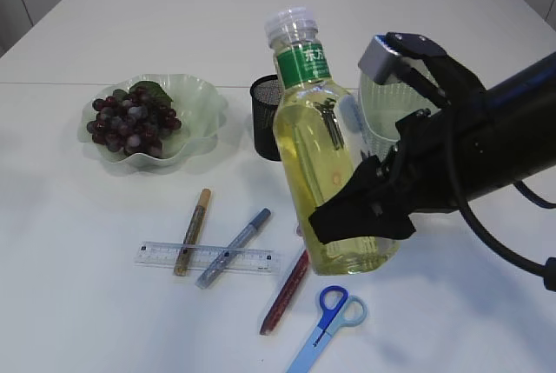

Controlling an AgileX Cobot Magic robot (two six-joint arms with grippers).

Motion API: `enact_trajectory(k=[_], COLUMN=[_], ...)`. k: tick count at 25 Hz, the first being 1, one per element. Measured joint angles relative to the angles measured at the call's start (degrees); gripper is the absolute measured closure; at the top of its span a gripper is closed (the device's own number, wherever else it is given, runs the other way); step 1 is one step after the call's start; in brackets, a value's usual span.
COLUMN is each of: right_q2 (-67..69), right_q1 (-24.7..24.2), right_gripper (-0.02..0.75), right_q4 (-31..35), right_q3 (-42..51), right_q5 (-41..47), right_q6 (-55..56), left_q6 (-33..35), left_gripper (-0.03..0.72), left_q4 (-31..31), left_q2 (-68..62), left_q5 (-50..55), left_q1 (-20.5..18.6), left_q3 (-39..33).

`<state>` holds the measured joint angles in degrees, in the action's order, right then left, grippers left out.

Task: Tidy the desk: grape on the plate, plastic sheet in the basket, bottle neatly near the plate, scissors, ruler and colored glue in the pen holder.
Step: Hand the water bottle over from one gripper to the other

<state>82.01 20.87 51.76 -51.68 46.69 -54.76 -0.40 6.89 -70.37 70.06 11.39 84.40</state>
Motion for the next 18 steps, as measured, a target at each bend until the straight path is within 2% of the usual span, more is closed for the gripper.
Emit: enact_trajectory(k=[3, 6, 18], right_q2=[0.0, -0.7, -6.3], right_q1=[0.0, 0.0, 0.0], right_gripper=[0.267, 0.267, 0.267], right_q4=[5.9, 8.7, 18.5], right_q3=[0.0, 0.0, 0.0], right_q5=[1.4, 3.4, 5.3], right_q6=[-7.3, -13.0, -21.5], left_q6=[1.1, 3.4, 15.9], left_gripper=[0.330, 0.330, 0.330], left_q4=[0.2, 1.4, 14.9], left_q2=[0.0, 0.0, -0.3], left_q5=[-3.2, -6.8, -31.0], left_q1=[0.0, 0.0, 0.0], left_q3=[-3.4, -7.2, -23.3])
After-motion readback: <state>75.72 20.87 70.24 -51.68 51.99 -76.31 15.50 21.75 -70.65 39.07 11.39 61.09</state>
